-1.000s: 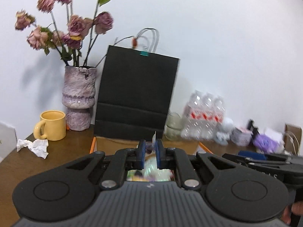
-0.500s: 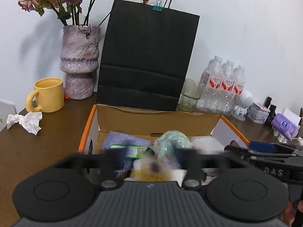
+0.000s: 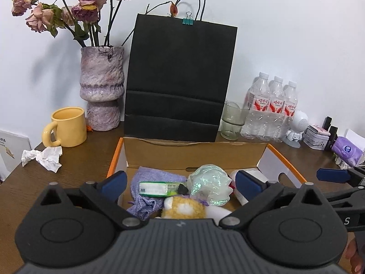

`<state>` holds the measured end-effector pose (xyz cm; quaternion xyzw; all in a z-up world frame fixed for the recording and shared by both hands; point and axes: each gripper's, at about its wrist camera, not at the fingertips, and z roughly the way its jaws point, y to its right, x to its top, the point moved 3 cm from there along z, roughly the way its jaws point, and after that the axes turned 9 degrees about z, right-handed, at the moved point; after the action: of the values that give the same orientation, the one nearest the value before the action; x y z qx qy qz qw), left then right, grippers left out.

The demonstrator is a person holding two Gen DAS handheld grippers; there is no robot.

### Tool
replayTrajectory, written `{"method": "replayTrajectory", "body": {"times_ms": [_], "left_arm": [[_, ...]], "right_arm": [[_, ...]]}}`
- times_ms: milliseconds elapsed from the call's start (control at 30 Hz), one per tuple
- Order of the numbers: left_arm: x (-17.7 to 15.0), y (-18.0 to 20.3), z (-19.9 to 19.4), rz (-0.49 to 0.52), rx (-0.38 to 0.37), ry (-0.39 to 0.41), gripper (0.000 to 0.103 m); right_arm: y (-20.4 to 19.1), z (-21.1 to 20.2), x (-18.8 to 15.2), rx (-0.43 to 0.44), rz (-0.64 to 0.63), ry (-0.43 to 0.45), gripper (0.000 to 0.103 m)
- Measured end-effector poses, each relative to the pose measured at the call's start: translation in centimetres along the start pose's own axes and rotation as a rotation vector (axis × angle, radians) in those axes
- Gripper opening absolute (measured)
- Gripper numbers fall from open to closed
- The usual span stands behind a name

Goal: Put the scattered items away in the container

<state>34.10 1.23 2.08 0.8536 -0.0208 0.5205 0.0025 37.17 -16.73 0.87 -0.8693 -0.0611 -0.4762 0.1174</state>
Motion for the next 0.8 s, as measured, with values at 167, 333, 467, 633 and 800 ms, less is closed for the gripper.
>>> {"method": "replayTrajectory", "body": {"times_ms": [167, 333, 467, 633, 800], "left_arm": [[-0.1, 0.0, -1.7, -0.006, 0.002, 0.019, 0.103], [-0.6, -0.1, -3.9, -0.001, 0.002, 0.013, 0.103], [-1.2, 0.1, -6.0, 0.007, 0.008, -0.012, 0.103], [-1.9, 0.7, -8.8, 0.018, -0.009, -0.024, 0.103], [-2.6, 1.3, -11.2, 0.040, -0.009, -0.022, 0.103]], "right_arm": [[0.1, -1.1, -0.2, -0.001, 0.011, 0.002, 0.103], [0.1, -3.4, -1.0, 0.002, 0.022, 0.004, 0.103], [-0.1, -6.0, -1.6, 0.011, 0.029, 0.007, 0.103], [-0.5, -9.3, -2.3, 0.006, 0.028, 0.018, 0.103], [-0.8, -12.2, -3.2, 0.006, 0.027, 0.023, 0.103]]}}
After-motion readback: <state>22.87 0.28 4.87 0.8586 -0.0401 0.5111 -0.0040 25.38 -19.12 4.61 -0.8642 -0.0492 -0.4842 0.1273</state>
